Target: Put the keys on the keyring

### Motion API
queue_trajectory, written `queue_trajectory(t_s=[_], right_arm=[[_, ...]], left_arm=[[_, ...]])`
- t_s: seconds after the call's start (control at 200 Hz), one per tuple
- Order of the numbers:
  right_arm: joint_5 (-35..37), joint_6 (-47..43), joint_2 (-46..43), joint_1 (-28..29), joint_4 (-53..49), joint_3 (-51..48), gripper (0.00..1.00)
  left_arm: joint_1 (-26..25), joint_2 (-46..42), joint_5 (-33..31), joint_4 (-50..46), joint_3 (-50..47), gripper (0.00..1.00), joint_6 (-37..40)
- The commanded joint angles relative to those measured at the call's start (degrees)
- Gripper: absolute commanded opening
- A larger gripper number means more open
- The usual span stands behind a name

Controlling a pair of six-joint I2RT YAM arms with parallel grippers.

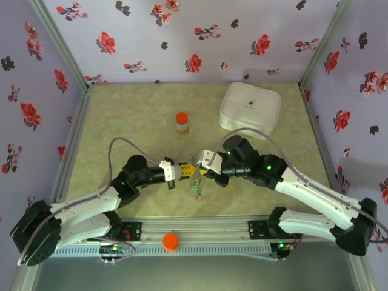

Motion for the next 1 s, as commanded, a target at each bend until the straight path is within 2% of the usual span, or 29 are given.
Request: queue_trajectory(t_s=[0.0, 0.255, 0.39, 0.45, 0.57, 0.675, 0.795, 0.995], right_arm=[[1.4, 0.4, 0.8, -0.1, -0.9, 1.7, 0.02], [3.1, 2.1, 4.5, -0.2, -0.4, 1.5, 0.00], [2.9, 3.0, 3.6, -0.2, 0.7, 1.2, 0.02], [3.0, 3.1, 2.4, -0.2, 0.9, 0.9, 0.07], [3.8, 3.3, -0.6, -0.3, 1.2, -0.4, 0.26], [3.5, 4.4, -3.1, -0.6, 1.3, -2.0, 0.33], [3.1, 11.1, -5.1, -1.1, 3.3, -5.0, 0.36], [4.1, 31.1, -9.8, -1.1, 14.3, -12.6, 0.43]], left_arm=[[-0.1, -0.8, 1.1, 4.5, -0.3, 0.00, -0.3], [-0.1, -0.8, 1.2, 4.3, -0.4, 0.00, -0.3], [-0.1, -0.7, 1.2, 4.0, -0.3, 0.00, 0.0], [-0.1, -0.6, 1.1, 4.0, -0.4, 0.00, 0.0], [-0.1, -0.3, 1.6, 4.1, -0.3, 0.00, 0.0], [-0.1, -0.1, 1.7, 4.4, -0.2, 0.00, -0.3], [-0.1, 0.0, 1.7, 4.5, -0.3, 0.00, -0.7], [-0.1, 0.3, 2.0, 5.2, -0.2, 0.00, -1.6]])
